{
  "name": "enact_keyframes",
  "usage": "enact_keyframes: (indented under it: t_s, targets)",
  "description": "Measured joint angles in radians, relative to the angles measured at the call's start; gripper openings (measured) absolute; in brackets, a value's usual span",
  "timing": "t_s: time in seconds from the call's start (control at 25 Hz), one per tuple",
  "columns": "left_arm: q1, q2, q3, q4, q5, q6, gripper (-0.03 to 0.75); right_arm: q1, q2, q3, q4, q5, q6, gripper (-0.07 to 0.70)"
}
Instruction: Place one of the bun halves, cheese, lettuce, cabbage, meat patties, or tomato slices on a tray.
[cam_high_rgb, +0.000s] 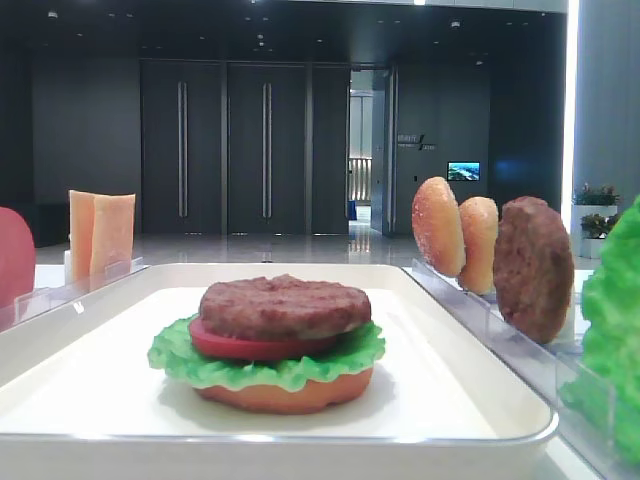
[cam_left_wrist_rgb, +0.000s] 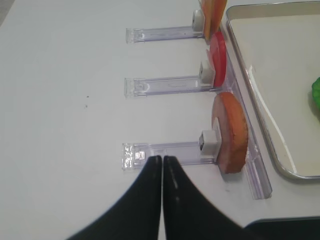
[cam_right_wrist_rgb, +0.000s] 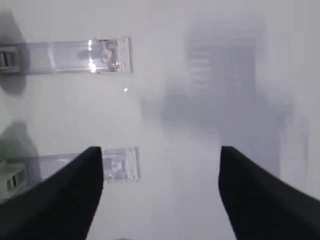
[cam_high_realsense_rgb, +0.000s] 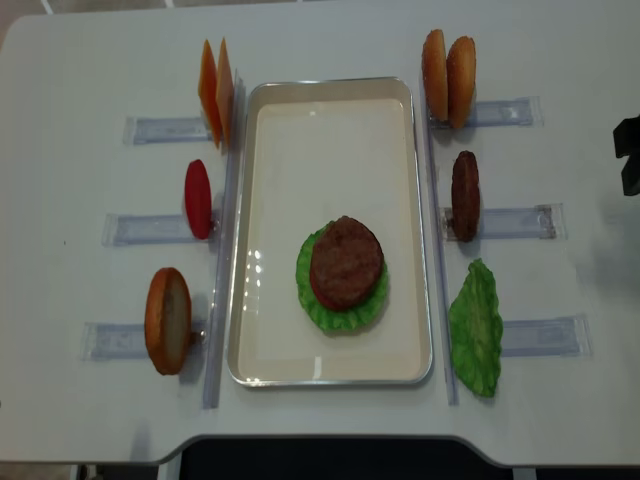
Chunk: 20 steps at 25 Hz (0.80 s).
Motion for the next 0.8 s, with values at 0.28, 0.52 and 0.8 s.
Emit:
enact_keyframes:
  t_s: [0.28, 0.52, 0.8]
  targets:
    - [0.000, 0.000, 0.000, 0.000, 0.000, 0.000, -0.007, -0.011, -0.136, 0.120, 0.003, 0.009, 0.002, 0.455]
    - [0.000, 0.000, 0.000, 0.000, 0.000, 0.000, -0.007, -0.011, -0.351, 0.277, 0.005, 0.018, 0.014, 0.451]
    - [0.000, 0.000, 0.000, 0.000, 0.000, 0.000, -0.007, -0.011, -0.693, 0.421, 0.026, 0.070, 0.043, 0.440]
